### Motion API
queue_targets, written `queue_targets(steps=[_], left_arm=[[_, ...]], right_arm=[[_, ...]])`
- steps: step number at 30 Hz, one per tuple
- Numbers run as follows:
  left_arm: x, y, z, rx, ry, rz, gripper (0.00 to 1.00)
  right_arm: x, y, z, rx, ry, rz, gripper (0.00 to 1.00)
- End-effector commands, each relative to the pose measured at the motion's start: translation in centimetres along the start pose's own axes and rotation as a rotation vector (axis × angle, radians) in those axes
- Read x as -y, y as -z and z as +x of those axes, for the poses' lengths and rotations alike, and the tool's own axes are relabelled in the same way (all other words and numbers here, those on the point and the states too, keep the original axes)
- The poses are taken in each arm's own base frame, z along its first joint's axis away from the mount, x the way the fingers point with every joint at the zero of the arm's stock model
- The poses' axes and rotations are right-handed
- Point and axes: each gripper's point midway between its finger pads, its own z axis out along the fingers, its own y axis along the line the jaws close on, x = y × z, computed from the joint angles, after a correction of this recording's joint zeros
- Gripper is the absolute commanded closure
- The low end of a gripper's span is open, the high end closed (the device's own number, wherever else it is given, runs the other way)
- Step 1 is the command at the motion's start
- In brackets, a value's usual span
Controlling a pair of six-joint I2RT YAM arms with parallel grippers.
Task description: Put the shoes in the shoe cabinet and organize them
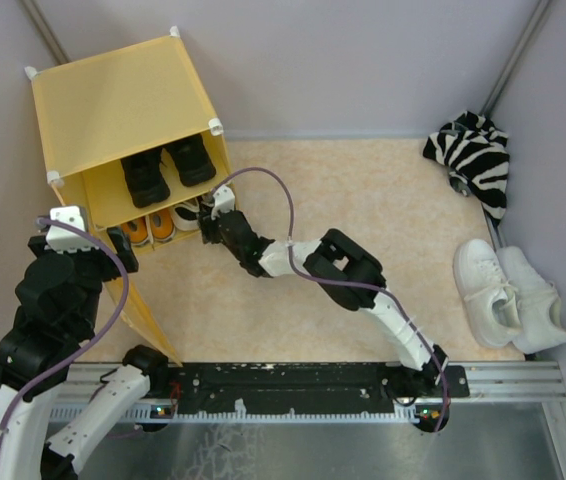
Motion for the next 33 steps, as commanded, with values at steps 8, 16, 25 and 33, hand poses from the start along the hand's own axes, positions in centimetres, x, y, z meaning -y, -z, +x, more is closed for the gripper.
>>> queue_targets(steps=[8, 16, 25, 33], left_arm=[[1.1, -0.7, -2.9, 0.078, 0.091, 0.023, 0.04], [4.2, -4.1, -4.6, 0.151, 0.118, 0.063, 0.04], [11.2, -6.2, -11.0, 0.423, 0.285, 0.345, 0.06], [8.5, 1.7, -15.6, 0.513, 0.28, 0.465, 0.05]], right_arm=[[2.8, 12.1, -9.7, 0.111, -0.092, 0.005, 0.4], [9.3, 17.1, -8.9, -0.008, -0.145, 0.078, 0.34], [13.9, 21.7, -7.9, -0.083, -0.098, 0.198, 0.34], [14.7, 23.3, -8.4, -0.104, -0.072, 0.216, 0.32]])
